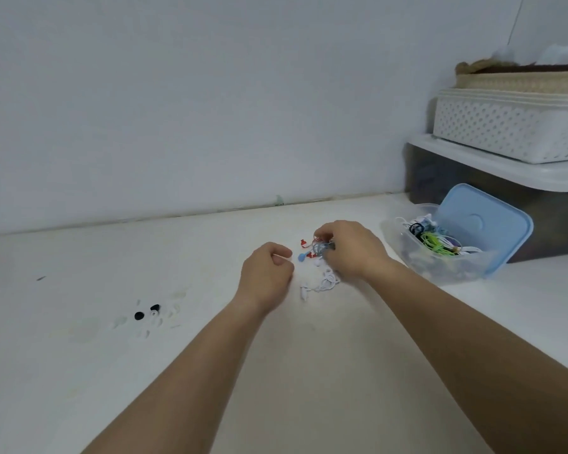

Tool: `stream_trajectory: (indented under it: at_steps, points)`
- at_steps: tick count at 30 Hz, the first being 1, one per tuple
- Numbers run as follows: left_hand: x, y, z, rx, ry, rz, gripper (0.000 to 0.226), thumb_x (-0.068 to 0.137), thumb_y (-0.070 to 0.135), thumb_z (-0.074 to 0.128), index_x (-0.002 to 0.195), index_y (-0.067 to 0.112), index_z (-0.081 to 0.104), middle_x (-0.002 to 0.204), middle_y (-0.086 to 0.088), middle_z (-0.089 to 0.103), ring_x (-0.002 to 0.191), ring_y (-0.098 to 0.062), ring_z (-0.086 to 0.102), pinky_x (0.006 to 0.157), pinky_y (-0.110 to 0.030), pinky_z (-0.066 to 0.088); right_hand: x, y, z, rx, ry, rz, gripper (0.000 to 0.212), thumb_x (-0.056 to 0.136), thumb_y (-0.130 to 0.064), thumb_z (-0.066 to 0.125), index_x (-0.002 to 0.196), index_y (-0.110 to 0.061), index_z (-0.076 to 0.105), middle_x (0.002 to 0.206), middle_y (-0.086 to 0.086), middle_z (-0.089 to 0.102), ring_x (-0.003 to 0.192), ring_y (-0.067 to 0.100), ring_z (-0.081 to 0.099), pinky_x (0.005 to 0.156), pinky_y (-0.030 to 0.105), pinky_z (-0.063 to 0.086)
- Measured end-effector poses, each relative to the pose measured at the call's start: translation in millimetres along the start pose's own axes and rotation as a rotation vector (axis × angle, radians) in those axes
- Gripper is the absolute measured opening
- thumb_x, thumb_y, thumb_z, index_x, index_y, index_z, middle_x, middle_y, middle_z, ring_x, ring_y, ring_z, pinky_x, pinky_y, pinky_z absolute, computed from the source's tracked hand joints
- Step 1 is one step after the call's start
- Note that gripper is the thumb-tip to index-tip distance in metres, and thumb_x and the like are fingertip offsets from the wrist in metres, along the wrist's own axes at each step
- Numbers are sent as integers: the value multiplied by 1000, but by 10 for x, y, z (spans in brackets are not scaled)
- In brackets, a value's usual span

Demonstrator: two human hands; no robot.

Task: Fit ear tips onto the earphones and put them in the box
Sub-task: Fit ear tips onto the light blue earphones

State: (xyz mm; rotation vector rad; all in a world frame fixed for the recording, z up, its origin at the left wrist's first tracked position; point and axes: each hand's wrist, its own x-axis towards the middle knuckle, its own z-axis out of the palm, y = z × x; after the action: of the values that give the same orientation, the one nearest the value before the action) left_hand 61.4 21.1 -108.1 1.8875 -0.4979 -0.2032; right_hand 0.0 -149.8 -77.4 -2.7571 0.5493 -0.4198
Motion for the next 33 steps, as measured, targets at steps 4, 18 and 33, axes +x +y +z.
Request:
stream_trajectory:
  at_steps: [4, 18, 33]
  points:
    - [38, -27, -41, -278, 49, -83, 23, 80, 3, 55, 96, 15, 66, 62, 3, 60, 62, -23, 59, 61, -33, 46, 76, 2, 40, -12, 24, 0, 25, 87, -18, 62, 103, -35, 72, 112, -10, 68, 103, 20, 63, 81, 31, 51]
    - [4, 22, -166, -261, 121, -61, 28, 87, 14, 61, 112, 25, 62, 97, 4, 66, 87, -15, 64, 85, -40, 54, 195, -323, -452, 969, 141, 131, 4, 89, -22, 75, 91, -19, 73, 82, -1, 68, 69, 12, 59, 59, 22, 51]
    - [-191, 407, -553, -1075, -150, -406, 22, 100, 16, 53, 106, -1, 65, 96, -18, 68, 73, -30, 70, 67, -32, 62, -55, -864, -324, 1237, -146, 76, 14, 93, -21, 71, 102, -11, 71, 91, 5, 72, 77, 17, 70, 63, 25, 56]
